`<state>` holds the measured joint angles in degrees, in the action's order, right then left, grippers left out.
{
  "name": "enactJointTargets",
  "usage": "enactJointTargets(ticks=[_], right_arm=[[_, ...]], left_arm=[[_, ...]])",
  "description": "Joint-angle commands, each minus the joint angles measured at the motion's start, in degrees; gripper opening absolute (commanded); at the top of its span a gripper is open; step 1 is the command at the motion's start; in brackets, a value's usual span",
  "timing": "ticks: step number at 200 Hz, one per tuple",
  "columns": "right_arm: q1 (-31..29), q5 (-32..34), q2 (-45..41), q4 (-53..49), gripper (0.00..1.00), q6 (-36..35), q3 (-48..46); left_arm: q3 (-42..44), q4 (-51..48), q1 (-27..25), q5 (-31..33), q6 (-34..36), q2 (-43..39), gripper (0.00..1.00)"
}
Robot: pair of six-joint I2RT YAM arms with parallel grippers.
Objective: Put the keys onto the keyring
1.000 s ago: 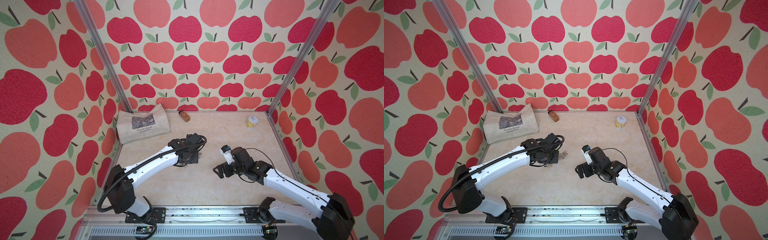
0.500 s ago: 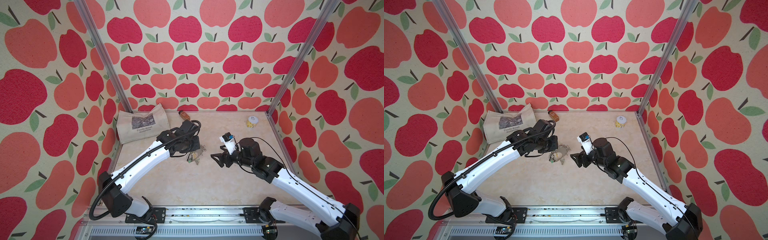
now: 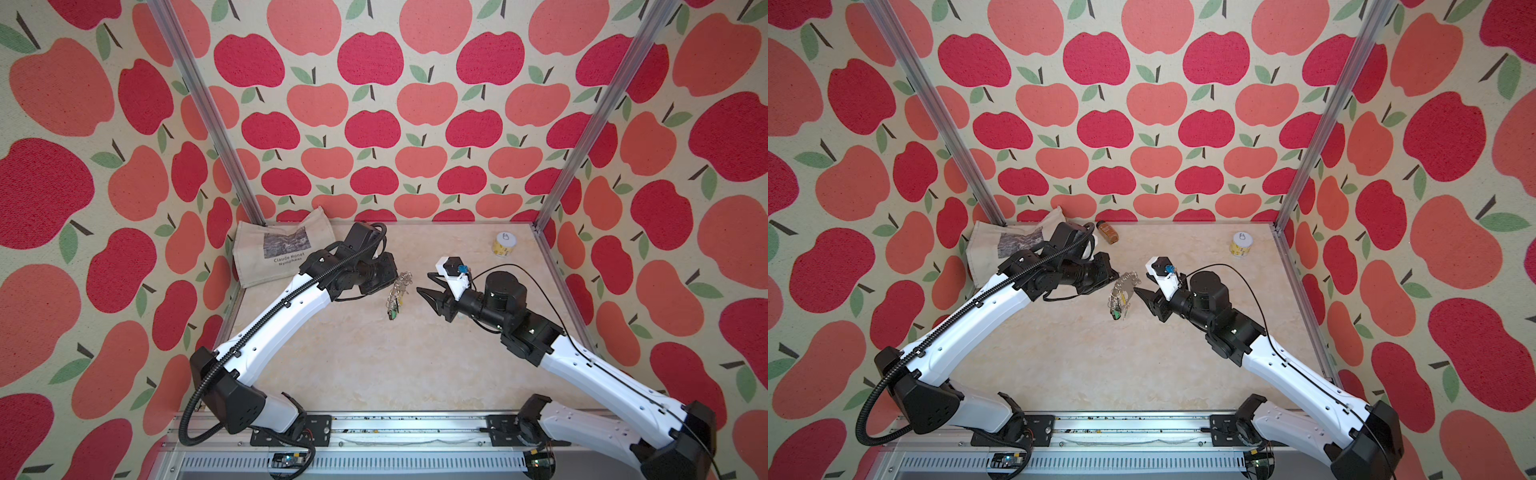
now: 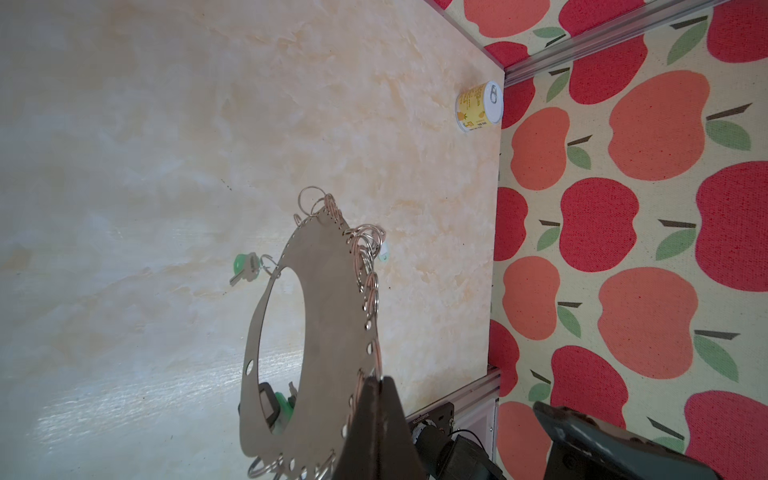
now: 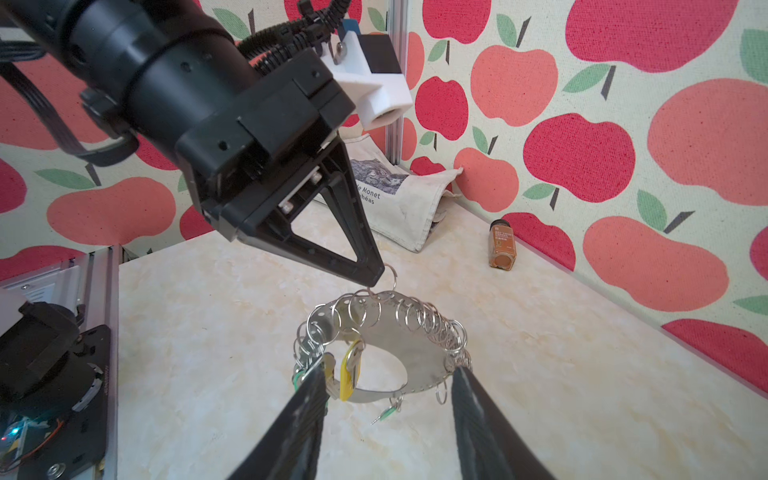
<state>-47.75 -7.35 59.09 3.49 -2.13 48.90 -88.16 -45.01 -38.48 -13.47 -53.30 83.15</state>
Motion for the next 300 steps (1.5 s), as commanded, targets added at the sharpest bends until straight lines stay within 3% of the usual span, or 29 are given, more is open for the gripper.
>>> enactJointTargets(ticks=[1, 49, 122, 300], right_arm=[[-2.0, 1.9, 1.8, 2.5, 0.50, -5.0, 1.9], [-5.1, 5.6, 4.3, 3.5, 0.47, -9.2, 3.0], [-5.2, 10.7, 4.5, 7.5, 0.29, -12.1, 1.3], [-6.8, 12.8, 8.3, 11.9, 0.28, -15.2, 0.8]], left_arm=[[-2.2, 2.8, 0.3, -2.6, -2.4, -0.5, 0.00], [-0.3, 4.8, 0.4, -3.8, -4.2, -2.4, 0.00], [0.4, 3.7, -0.3, -3.7, -4.4, -4.2, 0.00], [-0.4, 3.7, -2.0, -4.1, -5.1, -4.9, 0.00]])
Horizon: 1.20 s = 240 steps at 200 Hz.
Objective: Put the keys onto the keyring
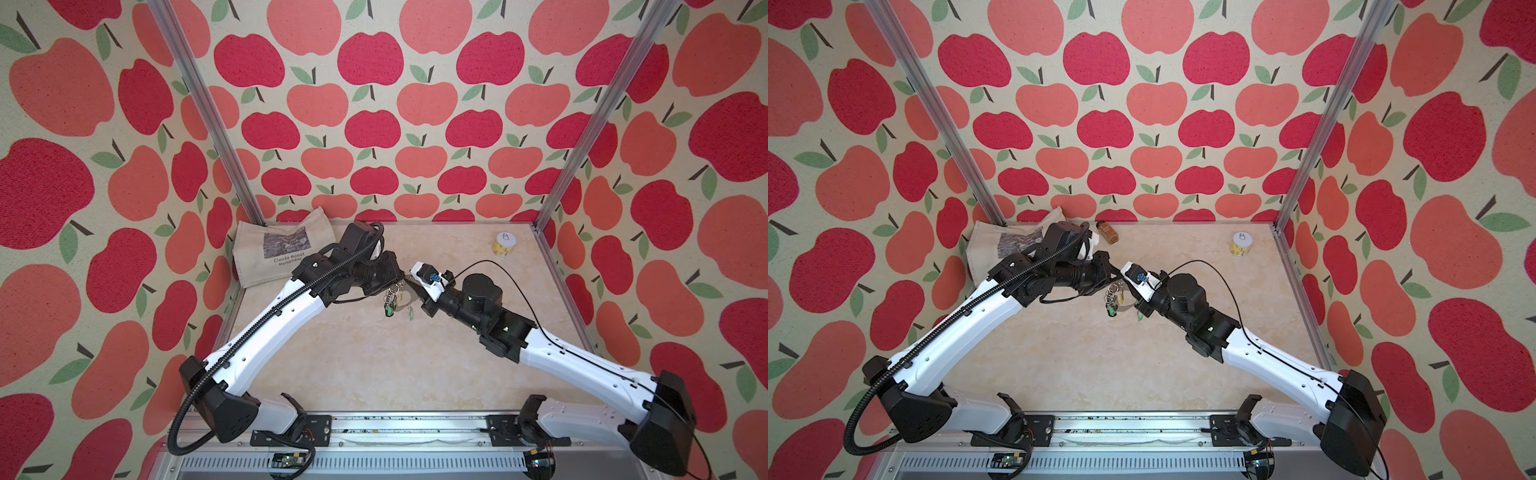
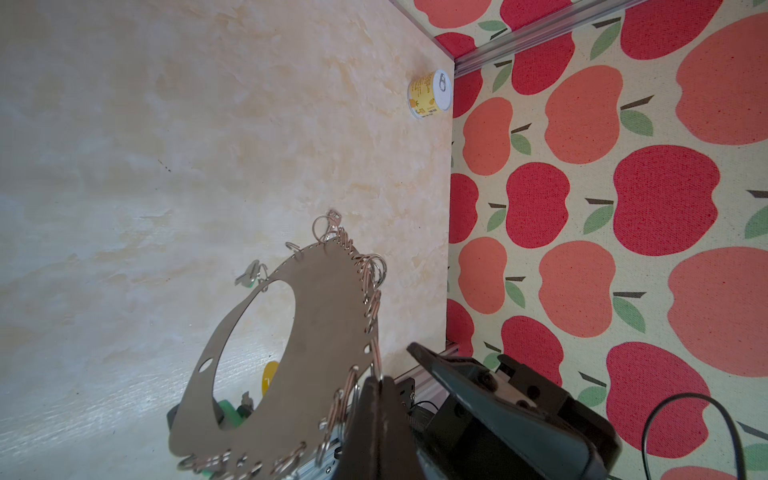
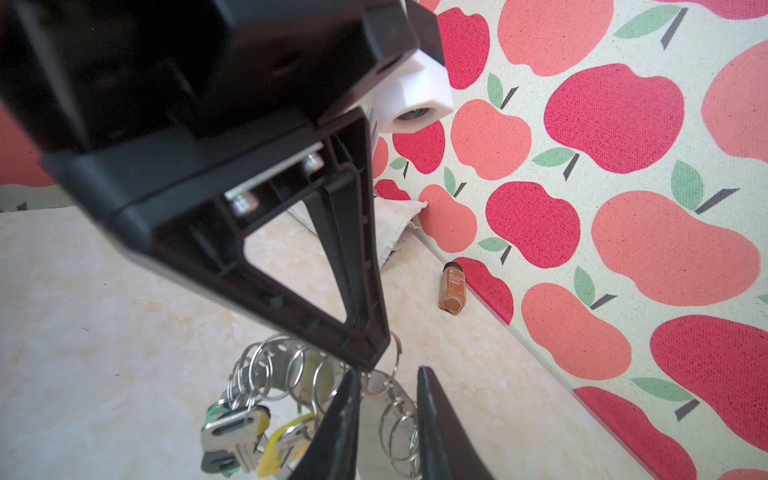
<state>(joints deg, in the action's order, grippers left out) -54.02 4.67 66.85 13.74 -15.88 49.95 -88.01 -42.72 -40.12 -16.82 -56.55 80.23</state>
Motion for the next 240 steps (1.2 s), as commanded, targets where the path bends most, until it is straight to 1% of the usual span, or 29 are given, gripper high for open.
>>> enactJointTargets(ticks=[1, 50, 126, 150, 163, 203, 240], right_arm=[[-0.5, 0.7, 0.5, 1.6, 0.28, -1.4, -0.3], [-1.5, 1.8, 0.4, 0.5, 0.28, -2.8, -0.6], [-2.1, 5.8, 1.6, 4.7, 0.26, -4.8, -1.0], [-2.4, 6.1, 2.0, 5.0, 0.22, -5.4, -0.9], [-2.5, 6.3, 2.0, 5.0, 0.18, -5.6, -0.9], [-2.7, 7.1, 1.7, 5.1, 0.11, -5.6, -1.5], [-2.7, 7.4, 1.6, 5.6, 0.01, -5.4, -1.8]], left_arm=[[-0.6, 1.4, -0.4, -0.7, -1.9, -2.0, 0.00], [-0.4, 1.7, -0.3, -0.7, -2.1, -2.6, 0.00], [-0.1, 1.8, -1.1, -1.3, -2.6, -2.8, 0.00], [-0.1, 1.9, -1.2, -1.3, -2.6, -2.8, 0.00], [0.1, 2.0, -1.2, -1.1, -2.7, -3.0, 0.00], [0.5, 2.4, -1.2, -0.5, -2.9, -3.6, 0.00], [0.7, 2.5, -1.2, -0.4, -3.0, -3.7, 0.00]])
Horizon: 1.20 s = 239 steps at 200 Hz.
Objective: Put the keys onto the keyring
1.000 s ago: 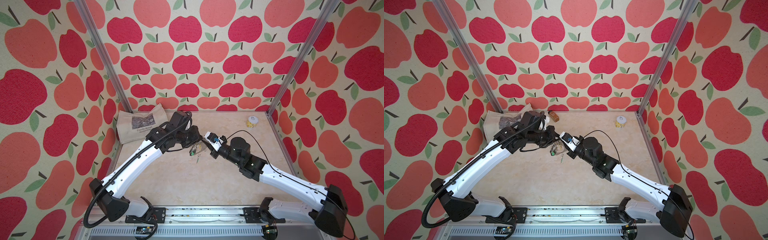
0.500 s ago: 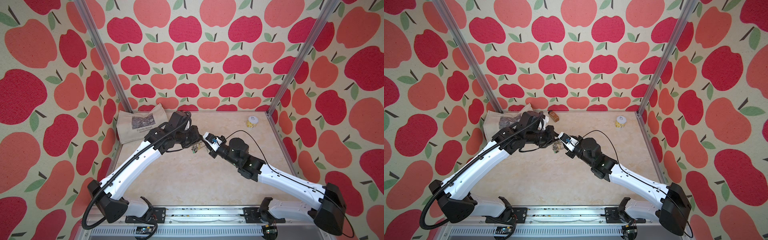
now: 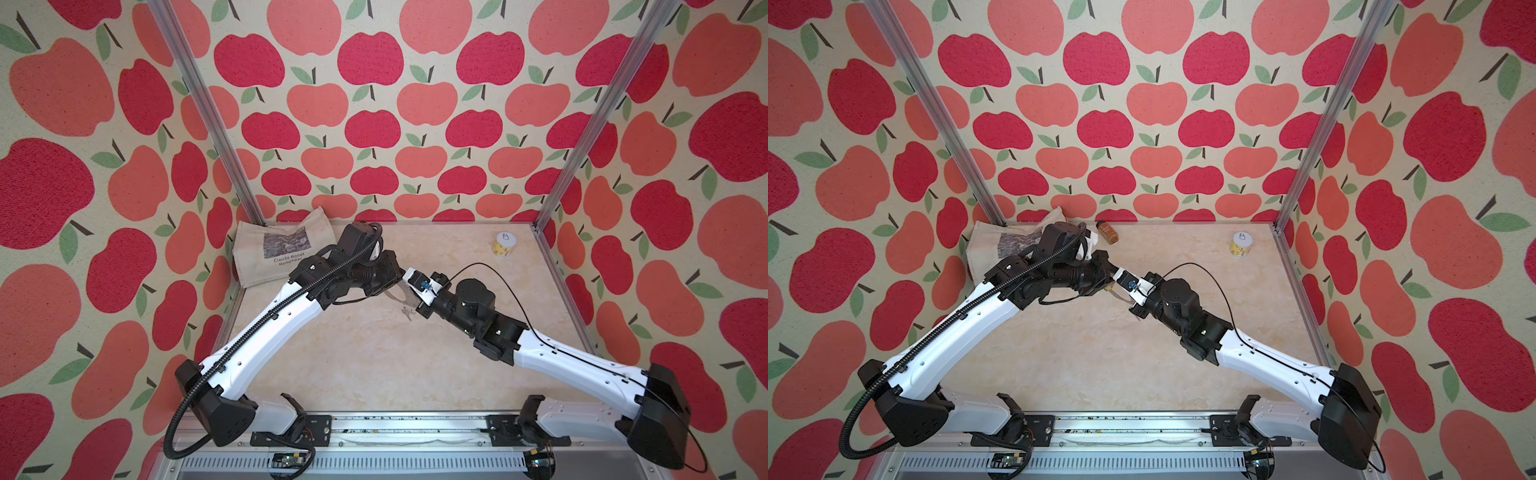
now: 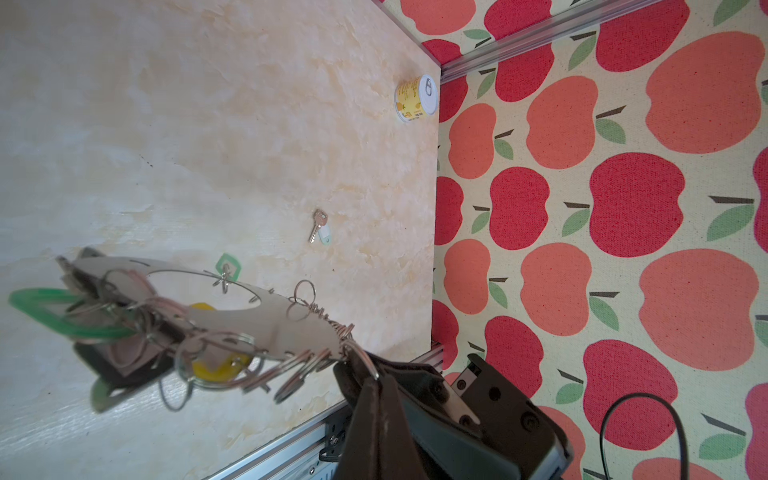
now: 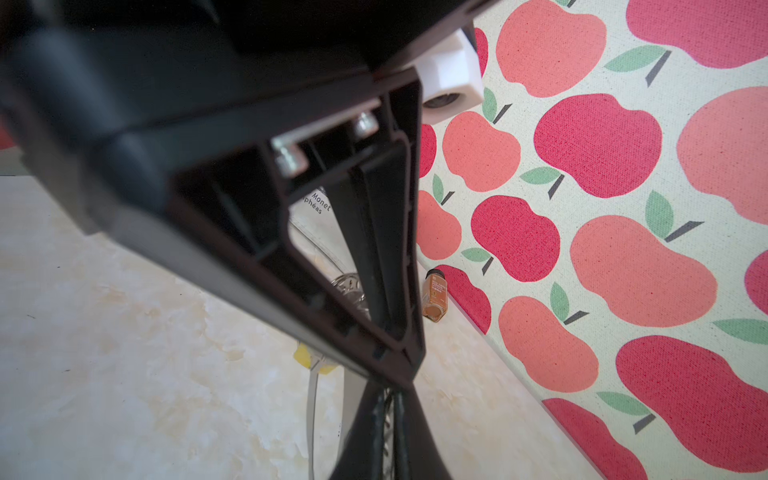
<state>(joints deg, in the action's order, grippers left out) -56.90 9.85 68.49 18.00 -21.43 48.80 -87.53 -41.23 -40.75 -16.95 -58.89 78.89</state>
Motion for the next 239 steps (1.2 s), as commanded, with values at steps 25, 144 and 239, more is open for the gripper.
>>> enactJointTargets(ticks=[25, 144, 239], right_arm=[[0.1, 2.2, -0.3, 1.1, 0.00, 0.4, -0.8], [3.6, -22.4, -7.9, -23.5, 0.00, 1.4, 7.4], [13.7, -42.6, -9.5, -6.4, 0.00, 23.9, 5.4]], left_arm=[[0.3, 1.0, -0.4, 0.2, -0.5, -2.7, 0.00], [-1.8, -2.5, 4.3, 1.2, 24.1, -6.4, 0.52], [6.7, 12.4, 3.6, -12.3, 36.9, -13.0, 0.62]])
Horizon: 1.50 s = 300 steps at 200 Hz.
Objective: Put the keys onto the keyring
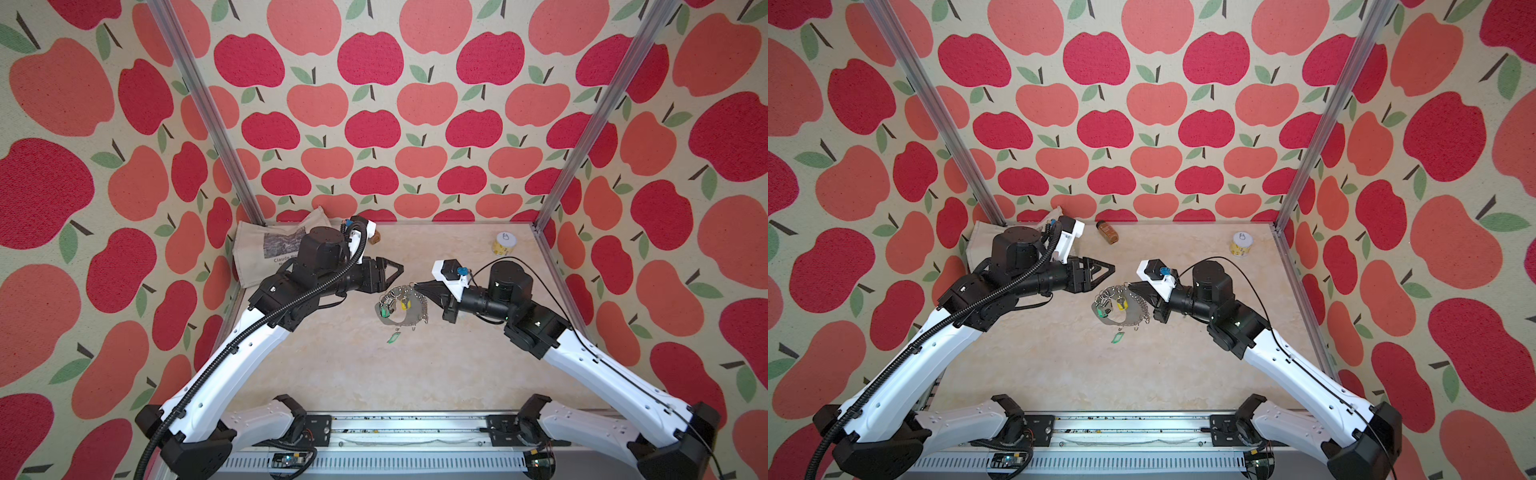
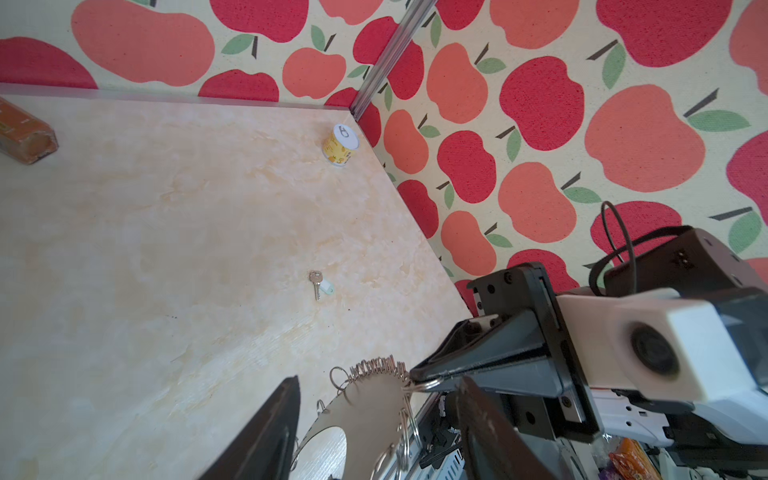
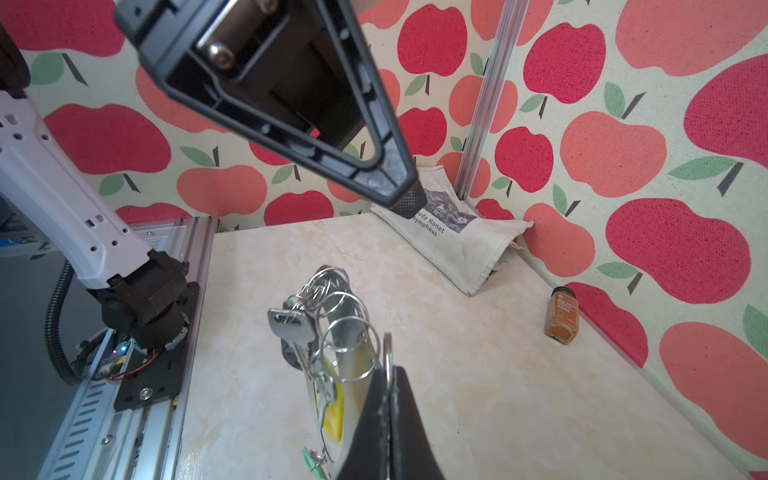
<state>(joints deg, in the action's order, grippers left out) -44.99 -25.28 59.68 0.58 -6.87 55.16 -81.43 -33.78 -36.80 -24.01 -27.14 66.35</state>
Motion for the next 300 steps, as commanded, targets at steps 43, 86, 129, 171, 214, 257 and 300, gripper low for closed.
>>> enactJointTargets(ticks=[43, 86, 129, 171, 214, 257, 300], right_arm=[[3.9, -12.1, 0.3, 17.4, 0.00, 15.4, -1.4], [3.8, -8.8, 0.9, 13.4, 0.00, 12.7, -0.4], [3.9, 0.9, 0.5, 12.6, 0.00, 10.8, -0.8], [4.6, 4.2, -0.2, 14.8, 0.00, 11.5, -2.2], [5.5, -1.5, -0.6, 15.1, 0.00, 10.8, -2.3], [5.5, -10.9, -0.3, 4.1, 0.00, 4.2, 2.5], [5.5, -15.0, 0.5, -4.0, 0.00, -0.1, 6.4]], left_arm=[[-0.6, 3.6, -1.3, -5.8, 12.1, 0.3, 0.59], [-1.3, 7.0, -2.0, -12.4, 12.3, 1.9, 0.48], [-0.6, 7.6, -6.4, -16.6, 9.6, 3.2, 0.39], [2.1, 7.2, -7.1, -14.8, 7.2, 1.7, 0.37], [1.7, 5.4, -5.7, -15.0, 8.3, 0.7, 0.37], [-3.0, 0.0, -0.4, -8.7, 19.0, -3.1, 0.55], [-10.2, -8.4, -2.3, -7.8, 33.3, 1.3, 0.54]])
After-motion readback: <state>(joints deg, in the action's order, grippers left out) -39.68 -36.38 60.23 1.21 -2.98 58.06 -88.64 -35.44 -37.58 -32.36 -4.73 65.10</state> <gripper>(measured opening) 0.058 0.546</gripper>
